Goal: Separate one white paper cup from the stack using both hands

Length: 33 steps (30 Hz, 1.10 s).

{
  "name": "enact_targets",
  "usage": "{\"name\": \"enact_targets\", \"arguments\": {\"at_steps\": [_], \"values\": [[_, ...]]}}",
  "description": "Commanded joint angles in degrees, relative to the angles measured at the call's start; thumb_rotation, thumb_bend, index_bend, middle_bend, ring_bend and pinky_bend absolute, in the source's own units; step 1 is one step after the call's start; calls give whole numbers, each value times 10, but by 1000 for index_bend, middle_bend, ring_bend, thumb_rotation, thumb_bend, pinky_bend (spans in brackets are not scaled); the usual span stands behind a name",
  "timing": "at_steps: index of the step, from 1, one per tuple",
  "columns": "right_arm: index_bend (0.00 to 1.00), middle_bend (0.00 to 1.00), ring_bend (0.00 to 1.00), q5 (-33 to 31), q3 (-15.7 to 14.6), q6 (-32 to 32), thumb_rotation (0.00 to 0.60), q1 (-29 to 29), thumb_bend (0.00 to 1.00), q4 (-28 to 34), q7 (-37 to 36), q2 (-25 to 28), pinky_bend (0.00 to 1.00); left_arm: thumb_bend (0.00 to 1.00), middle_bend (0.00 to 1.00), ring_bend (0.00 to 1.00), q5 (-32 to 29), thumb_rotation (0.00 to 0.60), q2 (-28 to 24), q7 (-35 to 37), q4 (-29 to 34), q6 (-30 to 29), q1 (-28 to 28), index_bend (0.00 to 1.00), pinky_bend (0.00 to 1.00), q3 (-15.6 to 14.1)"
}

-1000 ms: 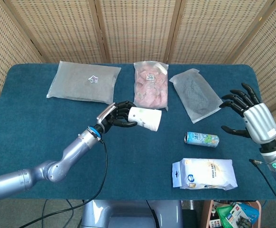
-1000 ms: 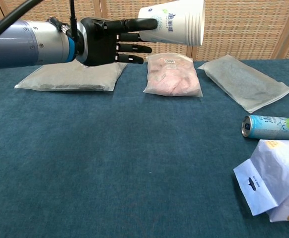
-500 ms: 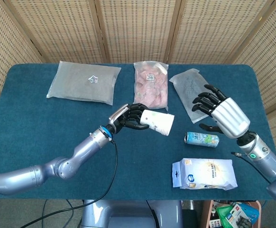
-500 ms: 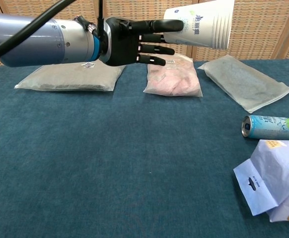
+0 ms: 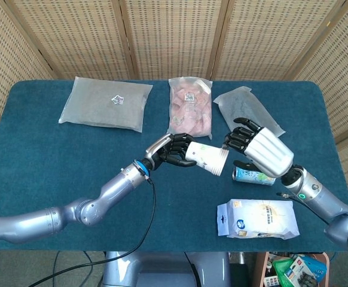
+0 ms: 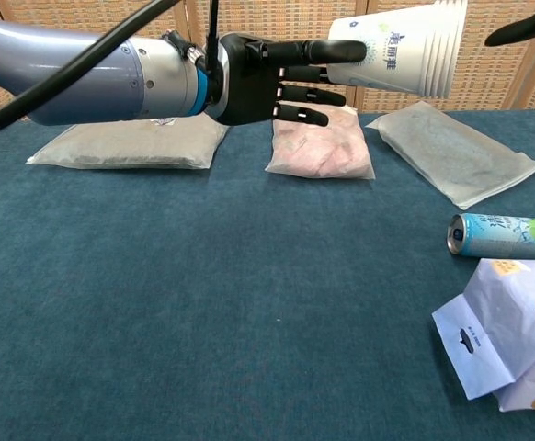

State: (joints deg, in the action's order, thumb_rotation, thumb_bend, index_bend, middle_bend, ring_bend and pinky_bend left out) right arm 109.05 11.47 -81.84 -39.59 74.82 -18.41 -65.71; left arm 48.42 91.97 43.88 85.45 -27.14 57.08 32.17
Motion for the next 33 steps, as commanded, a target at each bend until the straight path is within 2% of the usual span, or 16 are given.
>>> {"name": "enact_targets", "arguments": {"at_steps": [1,18,25,33], "values": [[478,550,475,-1,-2,-5,600,-4,213,-1,1,-4,330,241,507,477,-4,600,0,-2,-1,0,-1,521,551,0],[521,499,475,-15,-16,-17,600,-18,254,-15,18,-27,331,242,507,477,-9,600,1,-1,-4,7,-10,521,551,11],[573,500,475,-18,-22,-33,600,-19,275,-28,16,-35,331,242,507,477,-9,600,5,1,-8,9,-12,521,551,13],[575,504,475,-20,-30,-37,600,-21,316,-41,16,-44,331,242,507,477,-9,600,8,1,-13,12,-13,521,551,18]]}}
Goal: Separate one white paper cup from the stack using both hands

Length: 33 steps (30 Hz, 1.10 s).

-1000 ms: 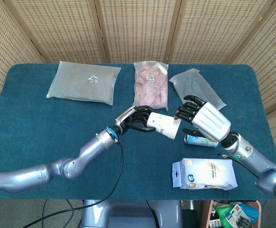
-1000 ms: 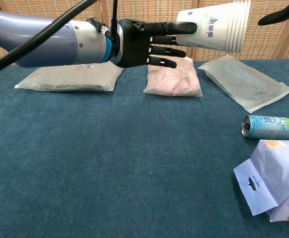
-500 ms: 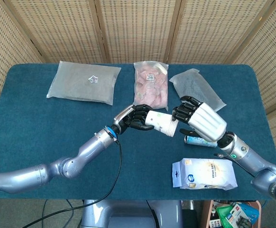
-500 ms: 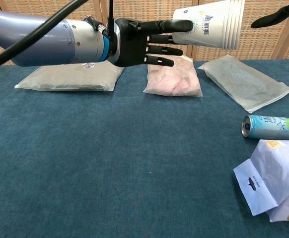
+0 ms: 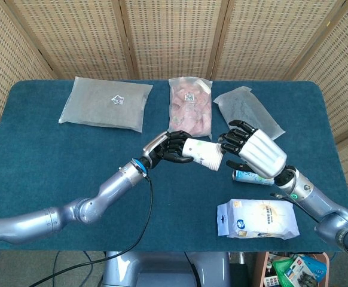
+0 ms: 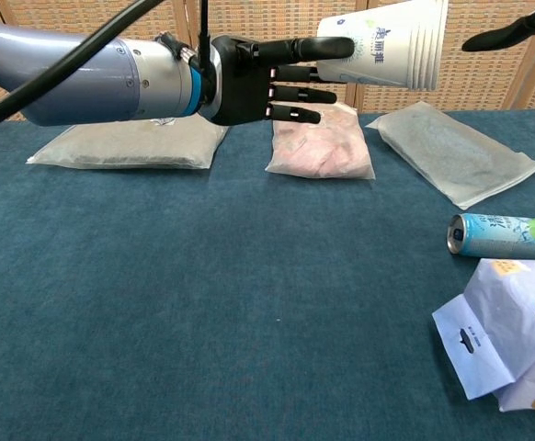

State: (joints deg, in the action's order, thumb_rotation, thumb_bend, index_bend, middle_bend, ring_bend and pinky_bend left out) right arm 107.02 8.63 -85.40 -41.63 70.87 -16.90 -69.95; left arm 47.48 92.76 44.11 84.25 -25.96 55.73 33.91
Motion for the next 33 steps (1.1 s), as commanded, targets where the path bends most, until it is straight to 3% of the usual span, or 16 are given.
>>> {"name": "enact_targets", "arguments": {"at_steps": [1,9,33], "values": [[575,504,475,0,-2,-2,600,-2,320,-3,2,-3,331,242,507,477,1,600,1,-2,-2,2,1,521,551,0],[575,506,475,-3,-6,-2,600,-6,383,-9,8,-7,331,242,507,477,0,600,4,-3,-8,6,1,521,551,2],[575,515,475,-21,-5,-9,600,-8,400,-2,22,-8,331,242,507,478,-4,600,10,-8,-10,5,1,521,551,3]]}}
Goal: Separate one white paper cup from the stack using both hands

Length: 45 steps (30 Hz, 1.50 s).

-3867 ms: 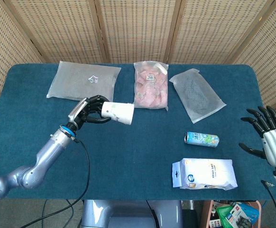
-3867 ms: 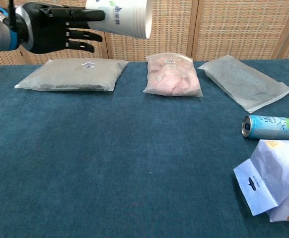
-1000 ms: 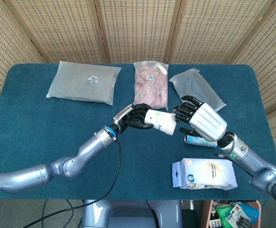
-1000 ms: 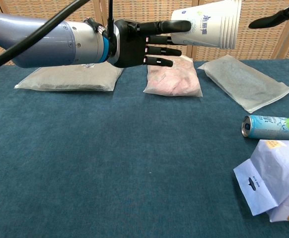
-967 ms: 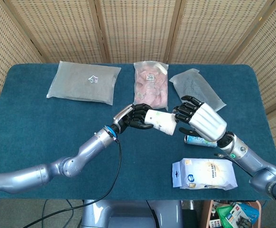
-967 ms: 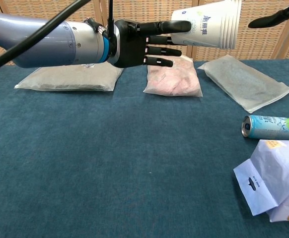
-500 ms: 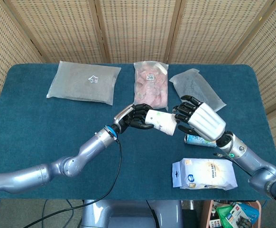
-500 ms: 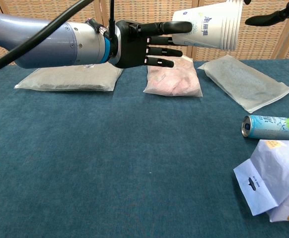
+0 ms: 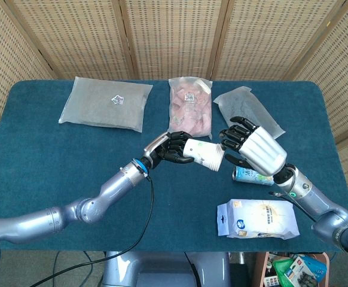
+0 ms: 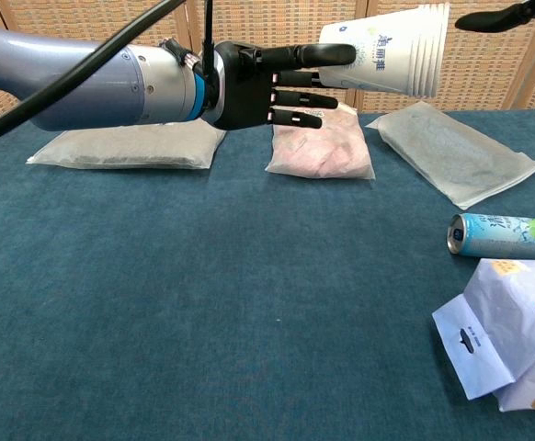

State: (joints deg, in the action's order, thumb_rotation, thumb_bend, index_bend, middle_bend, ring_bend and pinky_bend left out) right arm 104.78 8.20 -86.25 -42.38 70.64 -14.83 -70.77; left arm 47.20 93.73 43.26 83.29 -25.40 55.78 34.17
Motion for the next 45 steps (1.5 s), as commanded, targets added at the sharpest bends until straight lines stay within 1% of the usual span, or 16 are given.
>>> {"name": "enact_targets", "arguments": {"at_steps": [1,7,15,23,29,33,39,45], "values": [[575,515,475,3,-2,0,600,-2,401,1,3,0,331,242,507,478,-2,600,1,1,0,-1,0,521,551,2],[575,517,475,11,-6,5,600,-8,418,1,15,-5,331,242,507,477,-2,600,5,1,1,-3,4,521,551,9],[575,517,475,3,-6,11,600,-12,470,-5,14,-11,331,242,507,477,-4,600,11,-1,-5,-2,7,521,551,6],[575,523,475,4,-9,9,600,-13,478,-8,10,-16,331,242,507,478,-2,600,14,1,-7,0,5,521,551,8],[594,529,475,1,-6,5,600,-15,500,-7,10,-23,331,242,507,478,-4,600,17,11,-9,6,1,521,551,14],[594,530,475,-1,-6,5,600,-16,535,-8,10,-27,331,242,507,477,0,600,16,12,-11,10,-1,521,551,15],[594,535,475,-4,-6,4,600,-16,540,-11,10,-30,331,242,507,478,2,600,16,15,-12,12,-4,521,551,17],[640,573,475,-4,-6,2,600,-16,540,-14,11,-33,354,242,507,478,4,600,18,18,-13,15,-6,521,551,20]]}}
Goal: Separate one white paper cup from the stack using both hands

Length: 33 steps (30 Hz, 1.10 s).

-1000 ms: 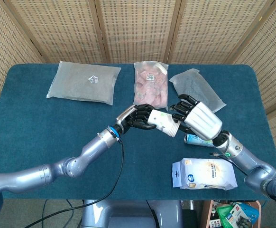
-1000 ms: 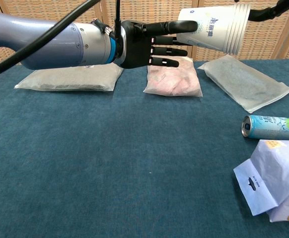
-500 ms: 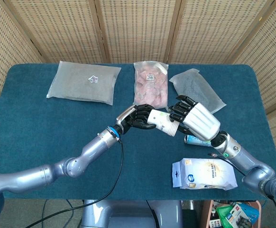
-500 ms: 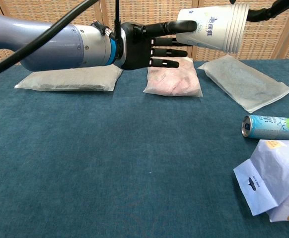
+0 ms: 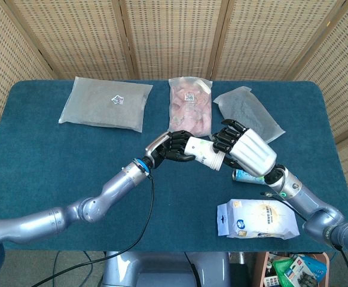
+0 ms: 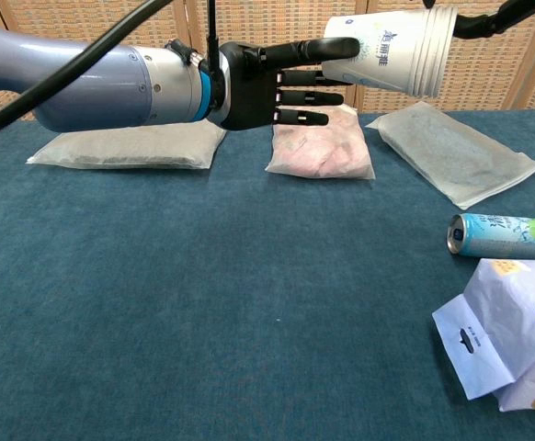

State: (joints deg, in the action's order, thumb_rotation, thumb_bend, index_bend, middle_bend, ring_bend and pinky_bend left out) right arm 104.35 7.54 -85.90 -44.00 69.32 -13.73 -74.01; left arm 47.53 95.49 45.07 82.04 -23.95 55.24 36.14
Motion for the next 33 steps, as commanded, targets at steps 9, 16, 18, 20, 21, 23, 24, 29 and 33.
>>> {"name": "enact_targets", "arguments": {"at_steps": [9,16,18,20,21,23,24,29,33], "values": [[697,624,513,0,3,-15,600,0,540,-12,-8,-6,389,242,507,478,2,600,4,1,-6,1,0,521,550,1],[708,631,520,0,2,-21,600,3,540,-17,-6,-4,390,242,507,478,2,600,2,1,-4,0,-3,521,551,3],[709,632,521,2,1,-23,600,4,540,-20,-5,-2,391,242,507,478,2,600,1,1,-3,0,-5,521,551,3],[709,632,521,3,0,-27,600,6,540,-22,-5,0,391,242,507,477,3,600,-1,2,-3,1,-7,521,551,2],[709,631,521,3,-1,-28,600,7,540,-24,-5,1,391,242,507,478,3,600,-3,2,-3,1,-9,521,551,3],[709,631,521,3,-2,-31,600,9,540,-25,-7,4,391,242,507,478,3,600,-5,4,-3,1,-12,521,551,3],[709,631,521,4,-3,-34,600,11,540,-27,-9,7,391,242,507,478,3,600,-7,4,-3,1,-14,521,551,4],[709,631,523,7,-8,-45,600,19,540,-35,-13,13,391,242,507,477,5,600,-16,6,-3,4,-22,521,551,5],[709,631,523,6,-12,-56,600,29,540,-44,-19,19,391,242,507,478,11,600,-28,8,0,5,-35,521,551,3]]}}
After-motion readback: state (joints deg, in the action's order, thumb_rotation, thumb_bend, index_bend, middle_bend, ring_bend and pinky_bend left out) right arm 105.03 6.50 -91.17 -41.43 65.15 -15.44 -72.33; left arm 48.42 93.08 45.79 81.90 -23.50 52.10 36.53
